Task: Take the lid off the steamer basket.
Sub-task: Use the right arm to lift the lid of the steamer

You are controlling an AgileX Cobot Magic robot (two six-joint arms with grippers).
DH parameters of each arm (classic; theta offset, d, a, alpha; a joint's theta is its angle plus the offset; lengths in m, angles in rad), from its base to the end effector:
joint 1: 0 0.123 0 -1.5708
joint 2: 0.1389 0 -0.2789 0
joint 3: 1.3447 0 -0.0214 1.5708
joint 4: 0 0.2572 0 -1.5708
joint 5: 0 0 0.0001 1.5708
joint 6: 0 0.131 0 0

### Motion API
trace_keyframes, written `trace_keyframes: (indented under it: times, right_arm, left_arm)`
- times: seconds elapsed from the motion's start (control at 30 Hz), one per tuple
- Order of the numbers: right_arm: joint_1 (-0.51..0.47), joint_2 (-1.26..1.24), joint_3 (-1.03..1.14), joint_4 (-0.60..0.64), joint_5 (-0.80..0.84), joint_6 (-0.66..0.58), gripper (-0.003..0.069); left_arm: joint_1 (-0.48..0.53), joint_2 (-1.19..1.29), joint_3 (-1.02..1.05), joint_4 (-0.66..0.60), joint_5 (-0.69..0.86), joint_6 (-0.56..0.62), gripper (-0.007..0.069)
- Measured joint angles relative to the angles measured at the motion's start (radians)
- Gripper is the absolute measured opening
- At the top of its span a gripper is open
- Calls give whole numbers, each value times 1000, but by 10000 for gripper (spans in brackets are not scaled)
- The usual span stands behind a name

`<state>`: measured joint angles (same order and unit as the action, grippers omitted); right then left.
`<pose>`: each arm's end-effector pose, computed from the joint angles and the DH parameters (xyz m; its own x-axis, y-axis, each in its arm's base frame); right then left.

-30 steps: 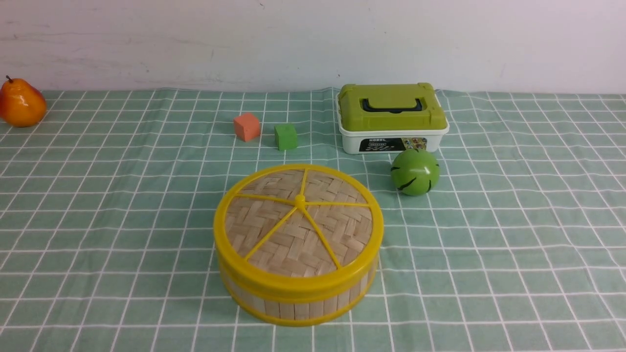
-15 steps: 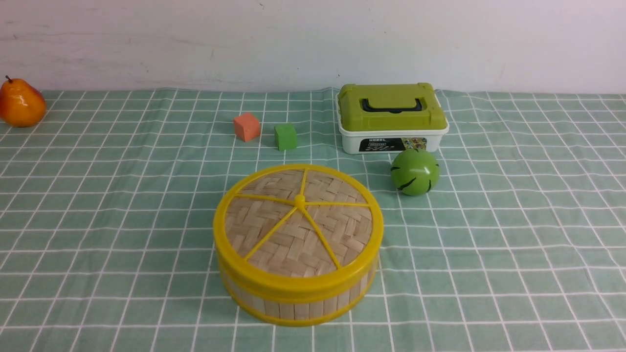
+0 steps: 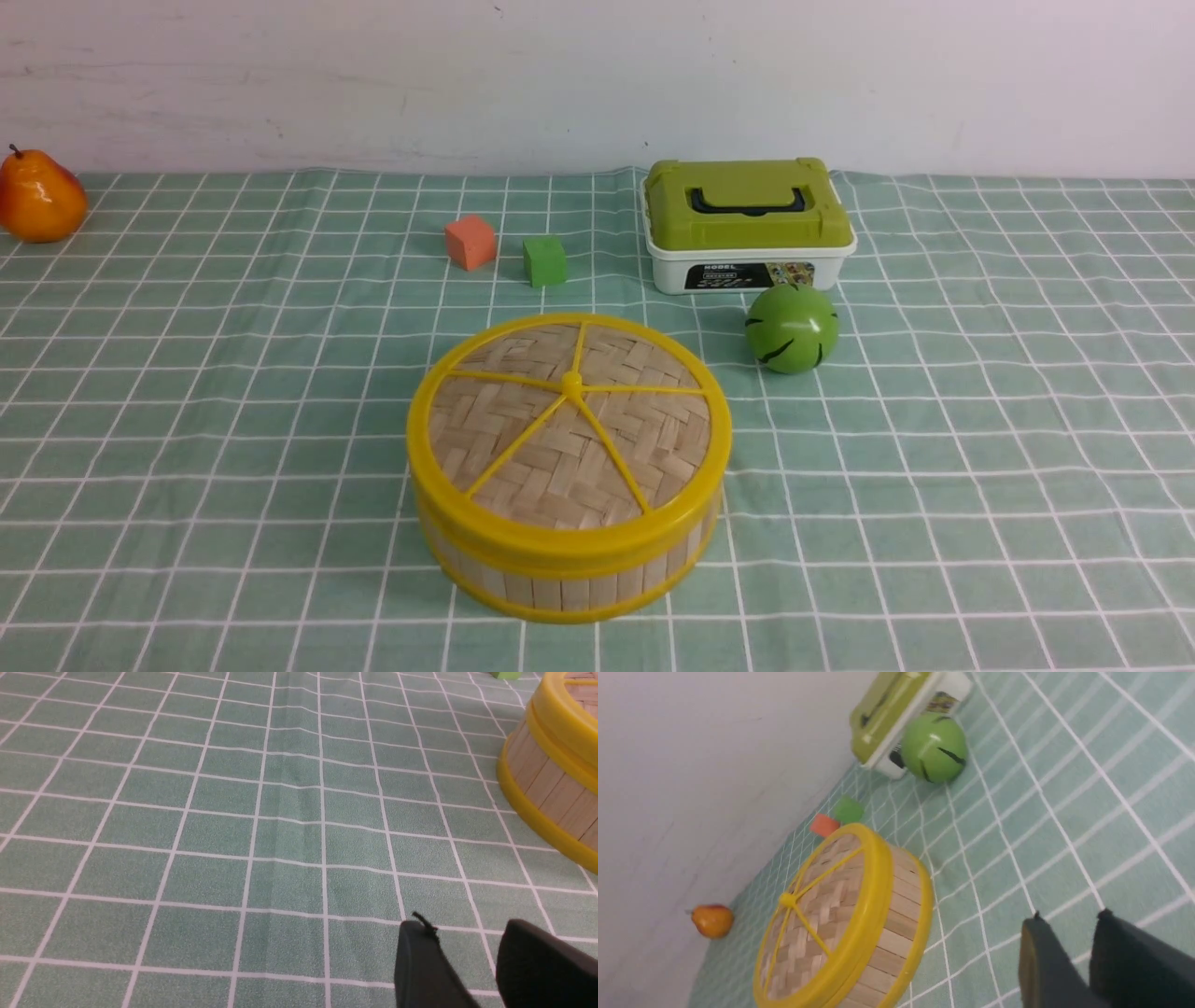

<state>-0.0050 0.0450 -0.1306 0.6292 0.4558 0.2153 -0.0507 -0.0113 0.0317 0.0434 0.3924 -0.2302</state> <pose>0.0995 0.0335 0.2135 -0.3198 0.6906 -0.6487 -0.0295 0.6771 0.7353 0.1026 -0.0030 0.1551 -0.3200 -0.1729 -0.9315 -0.0260 0.9844 -0.1738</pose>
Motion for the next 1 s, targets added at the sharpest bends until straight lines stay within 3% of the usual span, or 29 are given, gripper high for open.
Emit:
trace_keyframes:
  times: [0.03,0.07,0.1,0.23,0.4,0.47,0.6,0.8,1.0]
  right_arm:
    - [9,111,-122,-49,79,-148,10]
    - [11,169,-183,-72,125,-206,-3]
    - [11,184,-215,-78,137,-215,-8]
    - [14,547,-564,-162,476,-504,-22]
    - [20,914,-904,-144,758,-704,-19]
    - [35,991,-960,-137,770,-719,-15]
    - [167,1184,-1150,-161,775,-720,-4]
    - [474,1504,-1478,-410,790,-545,7]
    - [615,1780,-1755,-534,791,-486,65]
  left_arm:
    - [0,0,0,0,0,0,239]
    - [0,0,0,0,0,0,239]
    - [0,0,0,0,0,0,239]
    - [0,0,0,0,0,0,239]
    - [0,0,0,0,0,0,239]
    - [0,0,0,0,0,0,239]
    - [0,0,0,0,0,0,239]
    - [0,0,0,0,0,0,239]
    - [0,0,0,0,0,0,239]
